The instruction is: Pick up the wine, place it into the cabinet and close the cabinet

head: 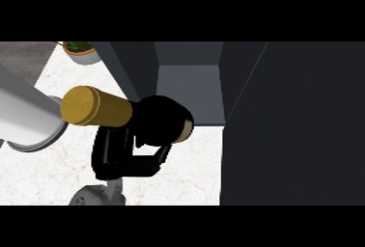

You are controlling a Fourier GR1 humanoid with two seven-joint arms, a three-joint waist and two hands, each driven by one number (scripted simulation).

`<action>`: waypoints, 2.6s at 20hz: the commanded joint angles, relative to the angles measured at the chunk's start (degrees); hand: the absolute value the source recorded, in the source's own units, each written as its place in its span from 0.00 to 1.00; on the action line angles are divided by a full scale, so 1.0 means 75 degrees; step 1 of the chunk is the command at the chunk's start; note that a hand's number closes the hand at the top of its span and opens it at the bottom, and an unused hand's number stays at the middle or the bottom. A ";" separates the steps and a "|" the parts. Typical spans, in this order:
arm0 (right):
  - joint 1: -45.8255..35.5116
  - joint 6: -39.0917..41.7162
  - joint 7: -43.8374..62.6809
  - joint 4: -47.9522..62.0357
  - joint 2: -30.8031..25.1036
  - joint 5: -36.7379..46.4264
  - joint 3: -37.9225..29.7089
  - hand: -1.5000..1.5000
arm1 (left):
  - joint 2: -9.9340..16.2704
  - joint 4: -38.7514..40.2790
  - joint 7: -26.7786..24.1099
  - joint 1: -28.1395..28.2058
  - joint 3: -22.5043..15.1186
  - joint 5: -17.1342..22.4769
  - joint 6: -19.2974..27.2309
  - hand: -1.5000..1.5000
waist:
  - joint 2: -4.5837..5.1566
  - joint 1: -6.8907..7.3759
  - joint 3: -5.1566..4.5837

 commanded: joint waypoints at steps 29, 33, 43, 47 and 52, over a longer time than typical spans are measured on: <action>0.0457 0.0397 -0.0207 -0.0049 -0.0217 -0.0703 -0.0627 0.00 | -0.0003 0.5705 -0.2667 -0.2711 -0.1171 0.1744 0.1600 1.00 | 0.0010 -0.0063 -0.0004; 0.0353 0.0238 -0.0299 0.0062 0.0011 -0.0176 -0.0221 0.00 | -0.0003 0.5660 -0.3168 -0.2377 -0.1340 0.2378 0.1496 1.00 | 0.0010 -0.0052 -0.0005; -0.0299 0.0180 -0.0125 0.0394 -0.0255 -0.0490 -0.0587 0.00 | -0.0003 0.7131 -0.3371 -0.3353 -0.0657 0.2978 0.0035 1.00 | 0.0008 -0.0016 -0.0004; 0.0092 0.0393 -0.0372 0.0409 -0.0237 -0.0652 -0.0703 0.00 | -0.0003 0.8113 -0.3502 -0.4458 -0.0861 0.3929 0.0174 1.00 | 0.0036 -0.0154 -0.0006; 0.0023 0.0053 -0.0534 0.0412 0.0264 0.0311 0.0107 0.00 | -0.0003 0.8004 -0.3872 -0.4340 -0.1982 0.4978 0.0548 1.00 | 0.0045 -0.0210 -0.0009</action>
